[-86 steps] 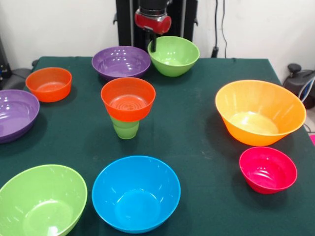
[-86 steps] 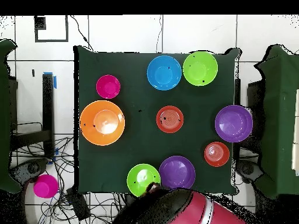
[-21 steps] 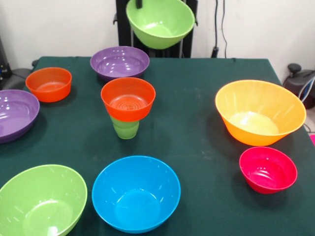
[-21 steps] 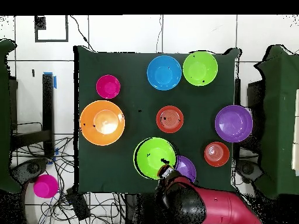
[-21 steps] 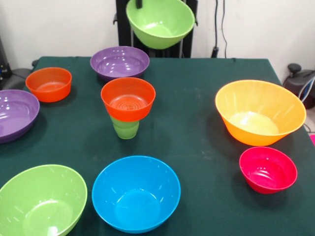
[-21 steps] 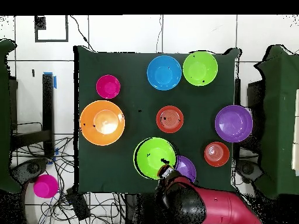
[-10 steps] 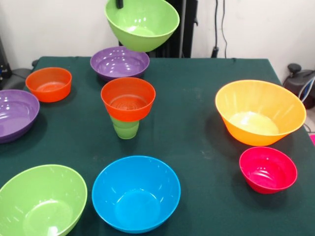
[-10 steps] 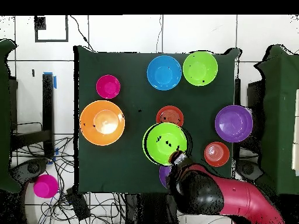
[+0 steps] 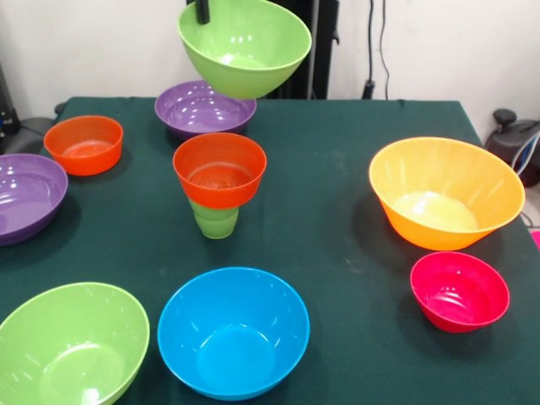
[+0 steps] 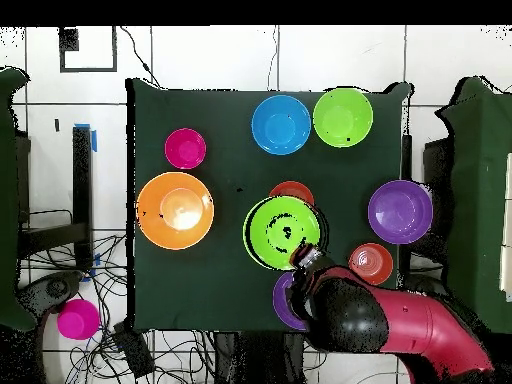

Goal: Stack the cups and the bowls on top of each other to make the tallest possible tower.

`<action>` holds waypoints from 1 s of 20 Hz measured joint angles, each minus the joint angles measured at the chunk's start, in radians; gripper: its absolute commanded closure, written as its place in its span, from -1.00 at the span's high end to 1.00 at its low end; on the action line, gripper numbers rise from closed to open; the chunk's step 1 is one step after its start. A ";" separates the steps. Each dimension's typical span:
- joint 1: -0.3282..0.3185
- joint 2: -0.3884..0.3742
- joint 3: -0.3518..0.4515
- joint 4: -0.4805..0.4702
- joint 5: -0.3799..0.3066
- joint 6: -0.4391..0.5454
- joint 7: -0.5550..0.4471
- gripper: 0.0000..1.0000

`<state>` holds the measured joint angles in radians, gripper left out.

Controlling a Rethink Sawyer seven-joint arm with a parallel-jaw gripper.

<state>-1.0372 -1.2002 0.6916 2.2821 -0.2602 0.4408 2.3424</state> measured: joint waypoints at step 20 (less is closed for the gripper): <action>-0.005 0.048 0.006 -0.089 -0.034 0.022 0.000 -1.00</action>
<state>-1.0419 -1.1518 0.6972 2.1928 -0.2940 0.4628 2.3424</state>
